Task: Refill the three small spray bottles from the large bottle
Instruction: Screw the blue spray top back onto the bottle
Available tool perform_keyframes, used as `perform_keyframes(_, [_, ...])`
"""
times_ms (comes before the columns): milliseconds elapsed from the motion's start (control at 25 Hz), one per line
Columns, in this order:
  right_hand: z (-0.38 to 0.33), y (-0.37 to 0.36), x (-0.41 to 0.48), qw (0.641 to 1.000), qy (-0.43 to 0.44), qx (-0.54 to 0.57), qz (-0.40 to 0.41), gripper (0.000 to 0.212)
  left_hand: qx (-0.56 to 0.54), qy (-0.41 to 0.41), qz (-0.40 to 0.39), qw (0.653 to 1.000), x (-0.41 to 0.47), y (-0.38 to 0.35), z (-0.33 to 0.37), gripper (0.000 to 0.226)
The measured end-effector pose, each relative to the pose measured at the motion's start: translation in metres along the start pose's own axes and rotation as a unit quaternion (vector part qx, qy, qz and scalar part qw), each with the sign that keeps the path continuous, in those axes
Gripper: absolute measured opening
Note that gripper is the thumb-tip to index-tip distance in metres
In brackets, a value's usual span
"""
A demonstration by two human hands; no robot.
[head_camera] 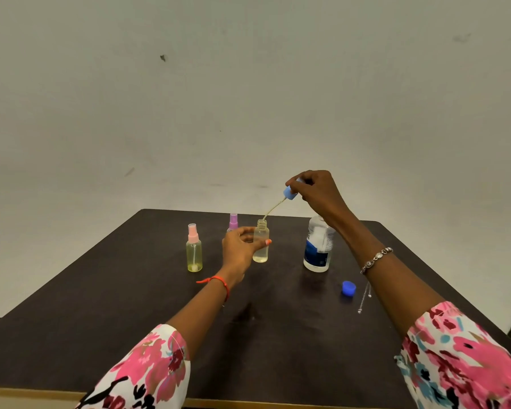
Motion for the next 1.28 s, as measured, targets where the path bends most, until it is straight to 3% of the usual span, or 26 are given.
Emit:
perform_keyframes(320, [-0.006, -0.023, -0.003, 0.993, 0.009, -0.056, -0.099, 0.010, 0.018, -0.010, -0.010, 1.000, -0.003, -0.002, 0.004, 0.047])
perform_keyframes(480, [-0.002, -0.039, -0.006, 0.988, 0.012, -0.091, -0.125, 0.033, 0.019, -0.019, -0.017, 1.000, -0.006, -0.004, 0.009, 0.046])
perform_keyframes(640, [0.006, -0.049, -0.007, 0.983, 0.017, -0.107, -0.145, 0.024, 0.005, -0.025, -0.029, 0.999, -0.007, -0.005, 0.012, 0.049])
perform_keyframes(800, [0.015, -0.054, -0.009, 0.984, 0.005, -0.102, -0.149, 0.015, -0.006, -0.026, -0.032, 0.999, -0.006, -0.004, 0.014, 0.049])
perform_keyframes(1160, [0.029, -0.054, -0.013, 0.987, -0.021, -0.108, -0.113, 0.040, -0.007, -0.020, -0.039, 0.999, -0.008, -0.006, 0.012, 0.046])
perform_keyframes(1280, [0.029, -0.054, -0.014, 0.989, -0.033, -0.088, -0.115, 0.037, -0.008, -0.018, -0.037, 0.999, -0.008, -0.006, 0.013, 0.045])
Point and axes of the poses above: each hand's wrist, its own x-axis towards the middle knuckle, its own y-axis out of the back of the hand, z = x × y, the point moved 8 cm from there along x, towards the middle knuckle, and after that the axes turned 5 degrees about x, right-handed, at the moved point
